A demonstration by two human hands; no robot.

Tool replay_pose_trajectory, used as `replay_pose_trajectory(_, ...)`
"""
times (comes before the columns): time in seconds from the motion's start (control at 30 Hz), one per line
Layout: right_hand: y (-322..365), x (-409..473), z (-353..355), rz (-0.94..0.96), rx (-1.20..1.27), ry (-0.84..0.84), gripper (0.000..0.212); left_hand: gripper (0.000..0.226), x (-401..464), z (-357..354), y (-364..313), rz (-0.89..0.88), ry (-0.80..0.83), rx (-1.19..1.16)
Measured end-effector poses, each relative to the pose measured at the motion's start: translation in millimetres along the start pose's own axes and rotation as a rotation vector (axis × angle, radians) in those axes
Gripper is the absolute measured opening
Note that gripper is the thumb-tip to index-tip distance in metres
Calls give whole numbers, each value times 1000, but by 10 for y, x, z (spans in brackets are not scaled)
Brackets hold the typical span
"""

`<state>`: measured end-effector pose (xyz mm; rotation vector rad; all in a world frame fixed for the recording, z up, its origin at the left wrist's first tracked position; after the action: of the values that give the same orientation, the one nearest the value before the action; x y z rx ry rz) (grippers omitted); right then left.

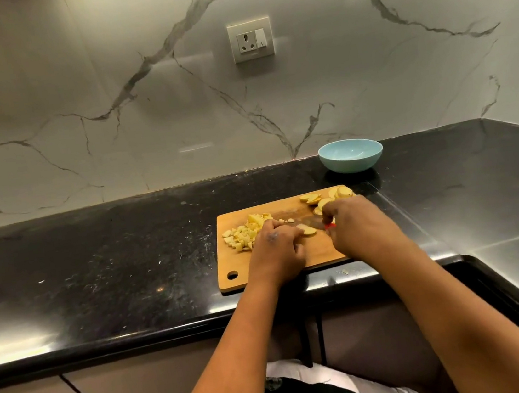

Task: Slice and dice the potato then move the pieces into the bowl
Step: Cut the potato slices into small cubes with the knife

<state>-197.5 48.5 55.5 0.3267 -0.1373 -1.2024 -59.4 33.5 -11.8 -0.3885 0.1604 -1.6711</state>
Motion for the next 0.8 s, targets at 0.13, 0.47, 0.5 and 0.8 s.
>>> replay_pose_trajectory(0.13,48,77,-189,-27,-56,94,26,29,-15,33,-56,-34,-16,70)
replay_pose_trajectory(0.47,-310,-202,219,-32,-3,162,20,31,-14,44,-29,-5,-5,20)
replay_pose_trajectory(0.5,-417,-208,282,-18,133,97,15,30,-10,52,-20,10,-12,-13)
replay_pose_trajectory(0.8,-938,347,-56,3,504,-285,13,23,94,71,-248,147,-106,-64)
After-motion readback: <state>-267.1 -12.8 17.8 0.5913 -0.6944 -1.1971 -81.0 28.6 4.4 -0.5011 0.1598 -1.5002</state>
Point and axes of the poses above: each hand's wrist, its own x-axis towards the middle knuckle, its own z-axis out of the back of the hand, y = z × x, the point moved 8 cm from there along x, towards the middle knuckle, and after that the axes turned 15 degrees about y, right-handed, at the moved point
